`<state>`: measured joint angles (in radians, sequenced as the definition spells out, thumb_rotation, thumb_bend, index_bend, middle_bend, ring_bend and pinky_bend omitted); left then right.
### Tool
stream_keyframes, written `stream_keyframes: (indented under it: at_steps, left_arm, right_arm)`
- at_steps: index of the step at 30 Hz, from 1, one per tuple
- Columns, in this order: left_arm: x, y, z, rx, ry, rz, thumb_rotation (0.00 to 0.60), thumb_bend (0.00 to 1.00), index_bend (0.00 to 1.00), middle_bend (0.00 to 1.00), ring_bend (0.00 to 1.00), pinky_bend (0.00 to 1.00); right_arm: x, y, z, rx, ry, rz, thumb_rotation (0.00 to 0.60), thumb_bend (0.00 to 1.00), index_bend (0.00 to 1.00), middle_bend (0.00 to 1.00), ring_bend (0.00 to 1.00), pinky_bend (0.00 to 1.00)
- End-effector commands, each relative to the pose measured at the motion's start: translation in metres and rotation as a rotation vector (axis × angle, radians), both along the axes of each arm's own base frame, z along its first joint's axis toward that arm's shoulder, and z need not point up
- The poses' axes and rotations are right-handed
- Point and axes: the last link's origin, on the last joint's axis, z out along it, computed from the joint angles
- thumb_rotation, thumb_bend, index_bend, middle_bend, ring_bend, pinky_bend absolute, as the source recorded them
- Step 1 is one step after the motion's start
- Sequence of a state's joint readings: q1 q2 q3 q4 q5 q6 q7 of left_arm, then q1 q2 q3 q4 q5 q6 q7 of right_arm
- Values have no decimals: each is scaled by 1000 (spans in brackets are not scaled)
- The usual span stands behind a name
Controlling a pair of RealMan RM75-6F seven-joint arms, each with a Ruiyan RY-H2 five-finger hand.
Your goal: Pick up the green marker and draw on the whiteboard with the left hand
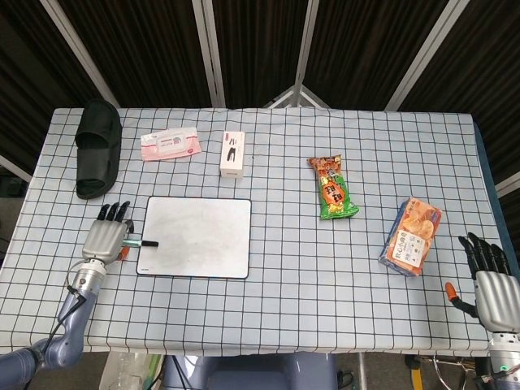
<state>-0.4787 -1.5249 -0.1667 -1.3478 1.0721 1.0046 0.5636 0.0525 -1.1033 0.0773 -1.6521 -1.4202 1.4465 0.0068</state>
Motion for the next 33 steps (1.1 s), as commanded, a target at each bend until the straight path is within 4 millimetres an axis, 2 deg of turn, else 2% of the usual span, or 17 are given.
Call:
stream_keyframes:
  at_steps: [1,24,33]
  left_arm:
    - [0,0,-3,-7,-3,5,600,442,429,0,0,0]
    - [-2,3,-11,-17,13,28,600,511,502,0,0,0]
    - [0,2,-11,-6,-9,30,600,541,592,21,0,0]
  right_arm:
    - [0,0,0,0,0,0,600,354,0,0,0,0]
    - [0,1,-1,-4,-2,5,600,354,0,0,0,0]
    - [1,1,0,-7,-7,6,600,354,0,0,0,0]
